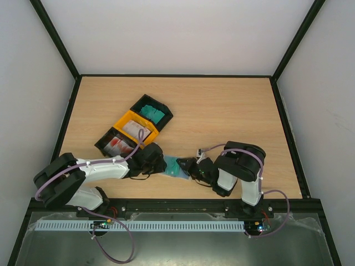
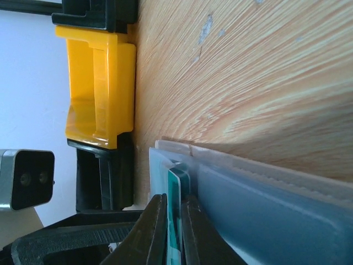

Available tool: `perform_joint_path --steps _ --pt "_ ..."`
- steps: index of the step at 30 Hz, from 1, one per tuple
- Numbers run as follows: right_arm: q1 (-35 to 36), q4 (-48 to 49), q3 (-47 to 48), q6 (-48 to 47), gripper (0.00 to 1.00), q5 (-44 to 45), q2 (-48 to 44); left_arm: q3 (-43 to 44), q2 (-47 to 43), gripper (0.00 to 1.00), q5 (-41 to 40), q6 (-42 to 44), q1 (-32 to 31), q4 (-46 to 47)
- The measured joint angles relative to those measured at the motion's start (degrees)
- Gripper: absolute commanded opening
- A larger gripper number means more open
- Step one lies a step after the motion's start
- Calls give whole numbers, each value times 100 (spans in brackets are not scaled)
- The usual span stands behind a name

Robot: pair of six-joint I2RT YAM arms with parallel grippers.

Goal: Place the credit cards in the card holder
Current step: Insert the credit card into the card holder.

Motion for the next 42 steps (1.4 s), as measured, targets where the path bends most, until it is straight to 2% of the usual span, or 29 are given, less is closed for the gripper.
perform_joint_path --steps 3,8,11,12,14,20,23,27,30,33,42 --pt "33 -15 -2 24 27 35 -9 -33 -35 39 -2 0 13 9" --pt "81 -686 -11 -68 40 96 -549 -42 -42 40 2 0 11 15" --pt "98 -1464 26 -175 44 162 -1113 -105 -68 41 164 9 11 131" --pt "103 -2094 127 -227 50 221 -1414 -168 -90 41 378 11 11 260" --pt "103 -2326 179 -260 53 240 -1495 -177 -96 42 404 9 11 275" --pt "107 -4411 743 -704 65 487 -2411 -249 -153 44 647 -4 11 352" --pt "109 -5036 984 -944 68 457 -2559 -269 -155 45 778 -9 11 409" --pt "111 -5493 1180 -1115 68 426 -2568 -289 -155 45 905 -7 11 461" --pt "111 -5777 1272 -1209 54 461 -2618 -299 -155 40 951 -9 11 479" --pt "111 -6057 1320 -1263 48 422 -2638 -323 -155 34 1001 -22 11 494" --pt "116 -5910 1464 -1307 48 236 -2369 -409 -122 33 1178 -7 11 636"
